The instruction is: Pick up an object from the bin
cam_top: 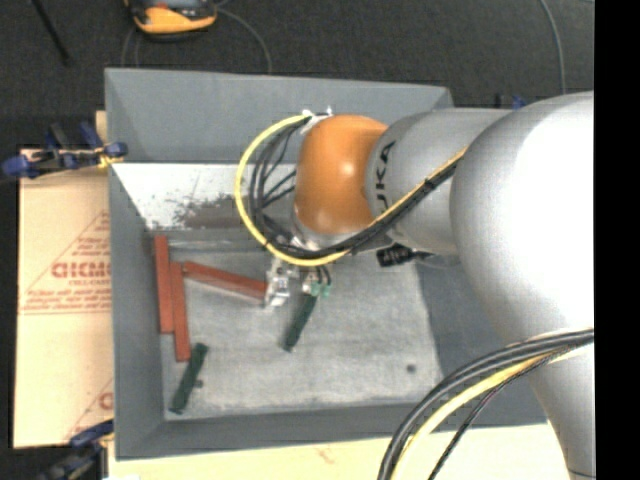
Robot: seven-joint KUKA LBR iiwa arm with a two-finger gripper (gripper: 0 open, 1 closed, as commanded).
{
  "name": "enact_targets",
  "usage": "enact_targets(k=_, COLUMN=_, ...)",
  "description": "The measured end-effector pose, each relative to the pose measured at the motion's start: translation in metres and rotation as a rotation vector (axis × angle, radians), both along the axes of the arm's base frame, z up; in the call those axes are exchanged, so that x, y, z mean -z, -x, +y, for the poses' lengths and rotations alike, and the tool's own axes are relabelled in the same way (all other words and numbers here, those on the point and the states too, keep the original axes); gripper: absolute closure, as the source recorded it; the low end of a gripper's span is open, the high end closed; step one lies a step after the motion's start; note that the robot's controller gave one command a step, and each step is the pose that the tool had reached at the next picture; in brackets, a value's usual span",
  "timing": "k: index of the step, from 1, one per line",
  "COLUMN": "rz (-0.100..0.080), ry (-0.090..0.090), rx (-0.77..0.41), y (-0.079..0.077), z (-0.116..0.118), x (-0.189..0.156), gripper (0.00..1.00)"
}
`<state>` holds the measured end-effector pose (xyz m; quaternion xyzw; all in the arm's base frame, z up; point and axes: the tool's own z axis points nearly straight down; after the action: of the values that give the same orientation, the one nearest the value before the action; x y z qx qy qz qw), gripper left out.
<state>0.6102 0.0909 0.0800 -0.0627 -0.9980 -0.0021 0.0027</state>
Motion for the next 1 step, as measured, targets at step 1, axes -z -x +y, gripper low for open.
enact_targets(k=1, rz=-0.001, ry=0.000, rx=0.001, y=-0.0003, z=-0.0001, x=-0.0001, gripper=1.00)
